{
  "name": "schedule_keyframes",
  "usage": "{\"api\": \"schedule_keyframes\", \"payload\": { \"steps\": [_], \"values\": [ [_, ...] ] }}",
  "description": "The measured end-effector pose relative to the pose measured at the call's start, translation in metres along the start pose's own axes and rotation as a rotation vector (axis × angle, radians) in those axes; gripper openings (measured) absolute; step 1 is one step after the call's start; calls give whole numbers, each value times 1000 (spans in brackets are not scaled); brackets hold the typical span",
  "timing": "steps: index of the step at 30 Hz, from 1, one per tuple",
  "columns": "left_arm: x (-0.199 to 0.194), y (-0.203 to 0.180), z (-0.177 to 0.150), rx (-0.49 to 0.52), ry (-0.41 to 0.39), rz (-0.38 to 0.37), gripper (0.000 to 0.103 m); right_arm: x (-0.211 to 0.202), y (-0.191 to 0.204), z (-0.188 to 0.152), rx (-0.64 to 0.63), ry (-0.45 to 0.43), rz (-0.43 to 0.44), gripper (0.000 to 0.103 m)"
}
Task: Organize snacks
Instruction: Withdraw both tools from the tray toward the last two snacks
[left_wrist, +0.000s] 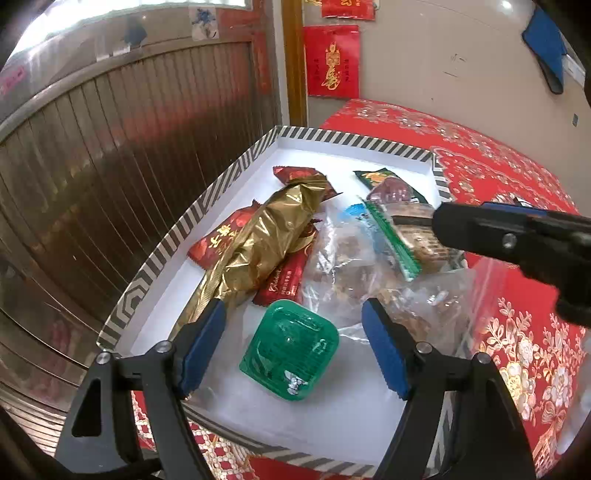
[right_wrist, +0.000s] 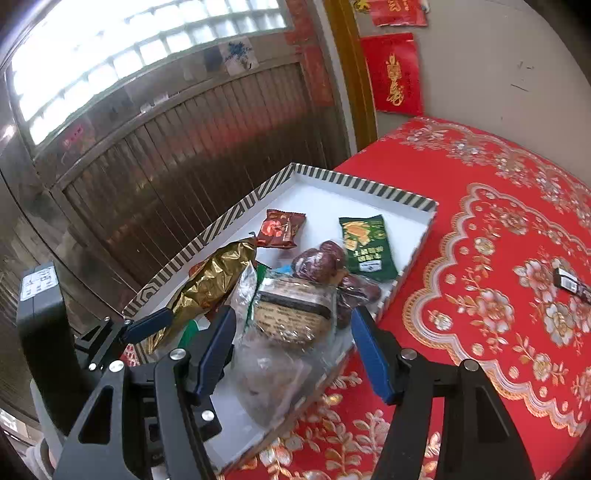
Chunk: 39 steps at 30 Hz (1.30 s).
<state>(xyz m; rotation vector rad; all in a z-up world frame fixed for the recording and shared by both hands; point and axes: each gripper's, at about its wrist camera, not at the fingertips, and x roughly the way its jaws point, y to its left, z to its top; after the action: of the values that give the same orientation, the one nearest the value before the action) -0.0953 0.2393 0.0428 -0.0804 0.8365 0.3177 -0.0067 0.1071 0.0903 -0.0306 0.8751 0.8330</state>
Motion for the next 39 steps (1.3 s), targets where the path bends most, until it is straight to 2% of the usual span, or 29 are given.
{"api": "schedule_keyframes", "payload": {
  "steps": [10, 15, 20, 25, 31, 39],
  "values": [
    [-30, -27, 8, 60, -73, -13, 84, -27, -38, -21, 87, -32, -28, 66],
    [-37, -44, 14, 81, -81, -50, 86, -43, -67, -40, 152, -36, -55, 67],
    [-38, -66, 20, 76, -56, -142, 87, -58, -103, -63, 229, -24, -105, 69],
    [-33, -105, 25, 120, -10, -238, 87, -79, -138, -86, 291, -21, -163, 69],
    [-23, -167, 42, 235, 38, -359, 87, -113, -181, -111, 378, -50, -216, 69],
    [-7, -248, 72, 393, 72, -458, 87, -149, -226, -129, 471, -85, -264, 70]
  ]
}}
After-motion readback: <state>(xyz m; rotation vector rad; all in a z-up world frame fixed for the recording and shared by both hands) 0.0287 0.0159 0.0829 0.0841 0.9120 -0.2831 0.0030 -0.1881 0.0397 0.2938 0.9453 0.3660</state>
